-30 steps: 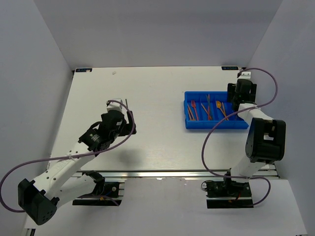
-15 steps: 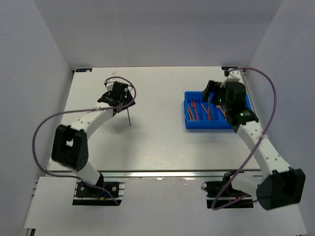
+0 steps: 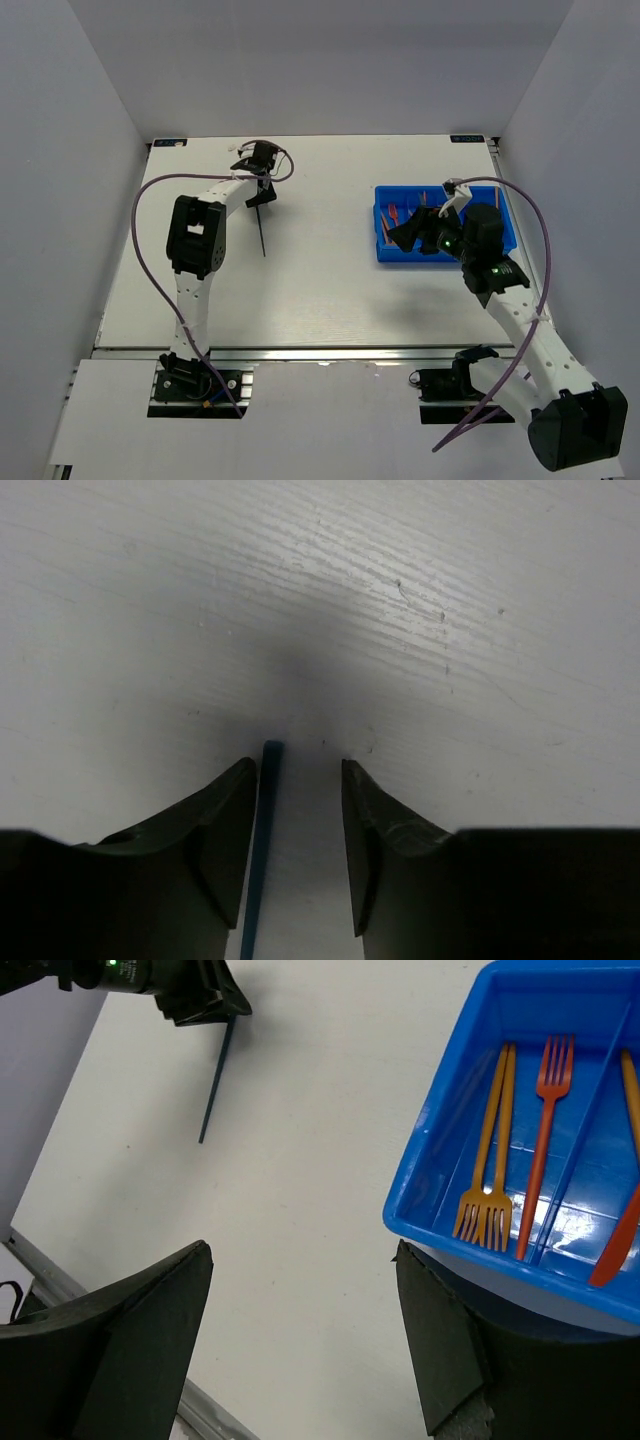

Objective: Sort the eating utensils into containers

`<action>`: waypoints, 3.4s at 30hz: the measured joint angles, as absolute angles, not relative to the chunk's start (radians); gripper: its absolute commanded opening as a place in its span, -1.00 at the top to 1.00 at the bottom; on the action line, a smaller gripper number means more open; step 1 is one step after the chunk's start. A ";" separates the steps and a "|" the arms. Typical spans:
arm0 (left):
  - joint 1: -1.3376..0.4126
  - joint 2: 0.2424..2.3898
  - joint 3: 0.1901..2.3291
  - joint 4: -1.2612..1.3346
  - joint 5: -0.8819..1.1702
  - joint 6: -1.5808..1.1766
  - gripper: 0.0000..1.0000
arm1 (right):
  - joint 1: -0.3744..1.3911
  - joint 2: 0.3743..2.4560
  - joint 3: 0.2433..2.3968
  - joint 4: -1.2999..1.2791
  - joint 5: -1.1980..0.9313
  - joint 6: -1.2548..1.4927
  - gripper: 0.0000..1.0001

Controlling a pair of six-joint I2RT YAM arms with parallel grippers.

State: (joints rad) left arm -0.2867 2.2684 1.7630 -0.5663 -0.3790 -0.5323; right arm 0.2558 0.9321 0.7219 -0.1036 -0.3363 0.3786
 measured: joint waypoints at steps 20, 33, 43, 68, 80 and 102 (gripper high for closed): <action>-0.284 2.092 1.439 -0.359 -0.327 -0.571 1.00 | 0.324 0.900 0.702 -0.087 -0.372 0.413 -0.56; -0.622 1.634 1.048 -0.301 -0.278 -0.673 1.00 | 0.742 1.364 0.754 0.085 -0.260 0.482 -0.52; -0.692 1.394 0.908 -0.179 -0.266 -0.794 1.00 | 0.809 1.505 0.869 0.157 -0.189 0.572 -0.45; -0.707 0.941 0.942 -0.507 -0.506 -0.547 -0.96 | 0.269 1.480 1.013 -0.109 0.300 0.140 1.00; -0.707 0.846 0.783 -0.587 -0.445 -0.450 -0.96 | -0.028 1.584 1.082 0.144 0.398 -0.218 1.00; -0.707 0.845 0.783 -0.575 -0.396 -0.427 -0.96 | -0.105 1.672 0.991 0.315 0.391 -0.165 0.05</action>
State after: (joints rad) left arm -0.7071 0.8448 0.7834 -0.5751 -0.3958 -0.4267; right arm -0.1055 1.6722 0.9913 0.3153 0.3908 -0.1654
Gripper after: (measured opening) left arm 0.980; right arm 0.447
